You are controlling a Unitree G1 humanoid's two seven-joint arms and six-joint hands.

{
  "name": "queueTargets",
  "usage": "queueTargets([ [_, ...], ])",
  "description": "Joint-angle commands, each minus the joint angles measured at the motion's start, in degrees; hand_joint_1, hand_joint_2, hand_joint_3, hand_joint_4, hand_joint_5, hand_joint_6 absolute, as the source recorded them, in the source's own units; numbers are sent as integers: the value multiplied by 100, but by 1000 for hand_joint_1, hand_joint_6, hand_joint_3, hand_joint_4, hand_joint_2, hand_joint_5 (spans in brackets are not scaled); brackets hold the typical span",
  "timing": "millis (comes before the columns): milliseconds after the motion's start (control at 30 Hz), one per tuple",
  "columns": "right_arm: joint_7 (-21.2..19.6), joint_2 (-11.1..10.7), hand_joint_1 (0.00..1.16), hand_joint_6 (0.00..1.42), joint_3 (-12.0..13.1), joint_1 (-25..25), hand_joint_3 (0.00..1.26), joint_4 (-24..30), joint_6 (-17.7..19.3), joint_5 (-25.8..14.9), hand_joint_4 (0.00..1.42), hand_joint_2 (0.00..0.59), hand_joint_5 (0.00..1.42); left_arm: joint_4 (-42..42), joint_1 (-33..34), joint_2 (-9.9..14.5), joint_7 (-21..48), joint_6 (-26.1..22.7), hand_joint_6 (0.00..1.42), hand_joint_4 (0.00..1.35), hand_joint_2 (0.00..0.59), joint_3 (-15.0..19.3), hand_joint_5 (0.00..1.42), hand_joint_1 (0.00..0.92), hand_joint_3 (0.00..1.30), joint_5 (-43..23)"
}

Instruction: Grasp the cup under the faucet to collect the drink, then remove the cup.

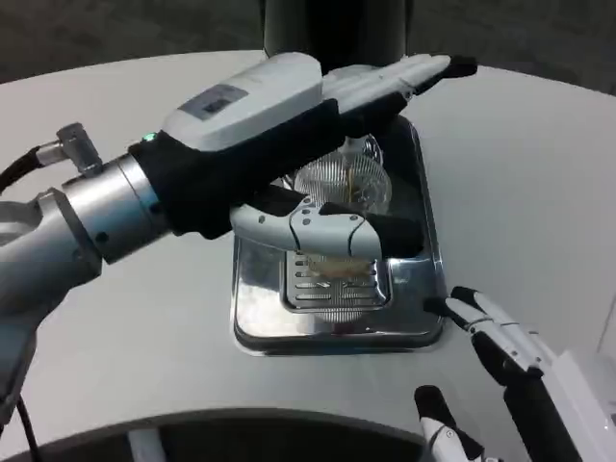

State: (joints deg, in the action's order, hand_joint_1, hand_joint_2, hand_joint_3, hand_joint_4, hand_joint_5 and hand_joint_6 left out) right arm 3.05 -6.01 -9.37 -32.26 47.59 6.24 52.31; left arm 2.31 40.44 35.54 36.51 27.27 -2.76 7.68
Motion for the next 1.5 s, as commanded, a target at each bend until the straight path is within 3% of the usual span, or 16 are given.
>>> queueTargets([
  [33,-6,28,375,326,0,-33,206,-36,-52,-20,106,470,173,127,-78,123,10,316,57,0,109,-151,66,0,9,185],
  [333,-8,92,376,327,-39,26,206,-108,-91,-17,118,465,183,135,-126,190,-18,520,42,0,112,-215,56,0,0,314],
  [867,4,180,415,327,-32,586,188,-386,-413,-41,119,442,174,114,-231,298,-2,588,39,0,111,-372,53,0,0,301],
  [1067,18,410,434,288,-81,1337,139,-831,-846,-31,77,365,127,128,-269,314,-21,566,38,0,111,-369,46,0,0,291],
  [1233,-20,437,455,243,-66,1969,88,-1383,-1074,-154,42,322,67,172,-316,332,-59,539,38,0,111,-370,44,0,0,283],
  [1500,-236,360,479,153,-45,2956,5,-2541,-942,-1017,0,289,0,183,-334,328,-105,526,38,0,110,-374,43,0,0,276],
])
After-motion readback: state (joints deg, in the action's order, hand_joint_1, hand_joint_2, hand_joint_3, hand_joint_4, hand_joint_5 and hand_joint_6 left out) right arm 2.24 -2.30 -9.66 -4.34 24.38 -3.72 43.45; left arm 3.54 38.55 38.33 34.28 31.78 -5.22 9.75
